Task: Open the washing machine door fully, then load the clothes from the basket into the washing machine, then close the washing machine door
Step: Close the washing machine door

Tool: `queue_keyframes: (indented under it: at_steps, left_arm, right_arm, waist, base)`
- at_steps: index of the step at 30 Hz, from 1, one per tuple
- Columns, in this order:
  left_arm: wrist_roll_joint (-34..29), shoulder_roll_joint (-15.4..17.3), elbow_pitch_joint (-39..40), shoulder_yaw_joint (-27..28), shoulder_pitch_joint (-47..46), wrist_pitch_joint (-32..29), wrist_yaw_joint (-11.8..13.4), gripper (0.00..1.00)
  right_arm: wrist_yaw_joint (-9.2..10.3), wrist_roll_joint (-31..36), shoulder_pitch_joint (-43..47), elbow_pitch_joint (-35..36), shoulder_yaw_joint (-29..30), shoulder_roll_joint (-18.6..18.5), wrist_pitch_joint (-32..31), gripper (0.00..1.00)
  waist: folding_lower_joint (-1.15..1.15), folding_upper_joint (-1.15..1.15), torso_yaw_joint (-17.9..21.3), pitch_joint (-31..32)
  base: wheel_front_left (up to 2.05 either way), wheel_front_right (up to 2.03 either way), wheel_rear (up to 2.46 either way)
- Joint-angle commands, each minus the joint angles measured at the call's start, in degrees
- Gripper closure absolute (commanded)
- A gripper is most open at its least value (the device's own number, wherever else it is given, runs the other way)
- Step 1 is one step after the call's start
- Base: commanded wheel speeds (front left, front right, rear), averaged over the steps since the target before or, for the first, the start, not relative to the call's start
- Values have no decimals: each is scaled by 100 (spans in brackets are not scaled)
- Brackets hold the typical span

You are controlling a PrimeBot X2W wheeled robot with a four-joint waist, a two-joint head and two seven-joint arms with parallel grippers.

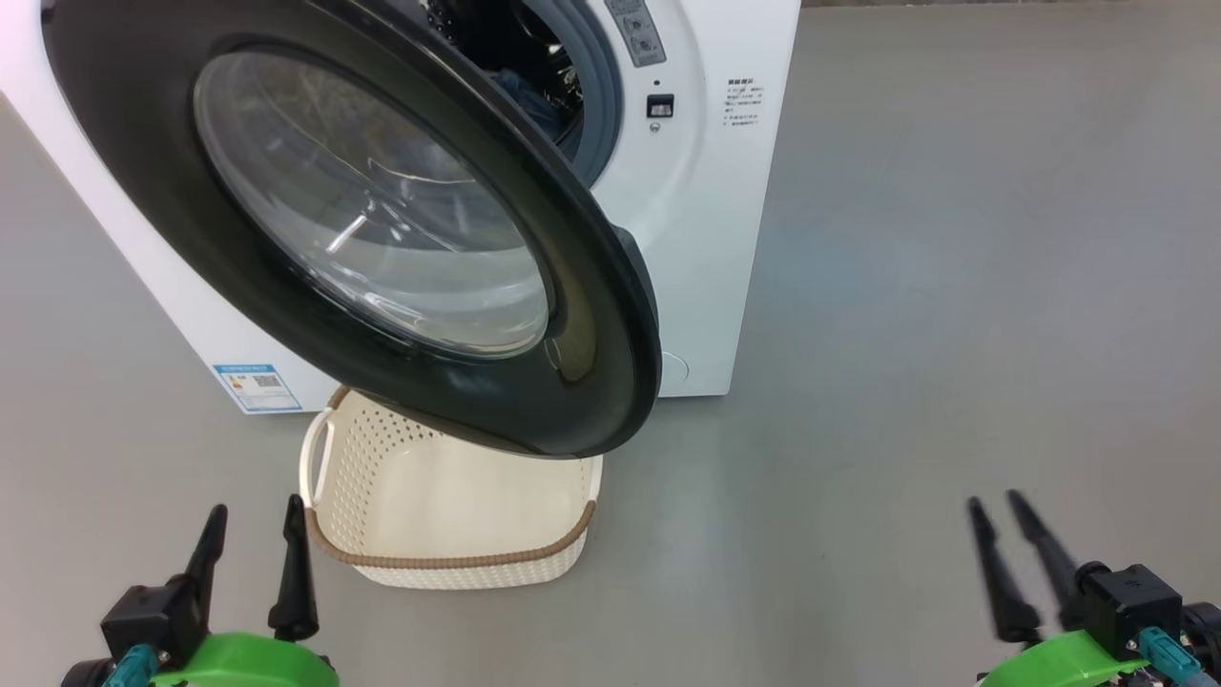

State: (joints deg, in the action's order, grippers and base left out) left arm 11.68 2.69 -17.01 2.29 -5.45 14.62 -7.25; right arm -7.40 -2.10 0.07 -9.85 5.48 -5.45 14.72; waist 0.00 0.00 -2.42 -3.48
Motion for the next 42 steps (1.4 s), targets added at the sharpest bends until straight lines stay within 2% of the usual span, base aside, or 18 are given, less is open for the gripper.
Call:
queue_keyframes:
  at_steps: [1,7,11,19,23,28,31,42]
  left_arm:
    - [-78,68,170,208,-25,38,-8,0]
    - [-105,54,216,228,21,38,-18,0]
    - [-99,45,239,232,63,38,-21,0]
    - [-46,33,212,87,61,38,-23,0]
    - [0,26,221,-45,-34,38,-23,0]
    - [116,22,224,-310,-172,38,-24,0]
    - [321,21,281,-538,-266,38,-19,0]
    - [829,20,661,-1229,-455,38,250,0]
  right_arm:
    - [-9,40,-19,100,-115,-62,28,100]
    - [-9,-50,-105,155,-36,-32,28,100]
    - [-9,-121,-337,508,-148,-18,28,100]
    - [-9,-188,-1052,1466,-843,-68,28,100]
    - [-9,-297,-1547,1757,-1421,-70,28,100]
    - [-9,-416,-1925,1557,-2076,-90,28,100]
    - [-9,-439,-2087,1159,-2434,-125,28,100]
    - [-9,-621,-2333,659,-2430,-302,28,100]
  waist:
    - [0,0,-4,10]
    - [0,0,-29,45]
    - [0,0,-64,72]
    - [0,0,-259,94]
    - [0,0,-482,24]
    - [0,0,-774,-114]
    - [0,0,-1025,-272]
    - [0,0,-1701,-806]
  base:
    - [0,0,0]
    - [0,0,0]
    - [0,0,0]
    - [0,0,0]
    - [0,0,0]
    - [0,0,0]
    - [0,0,0]
    - [0,0,0]
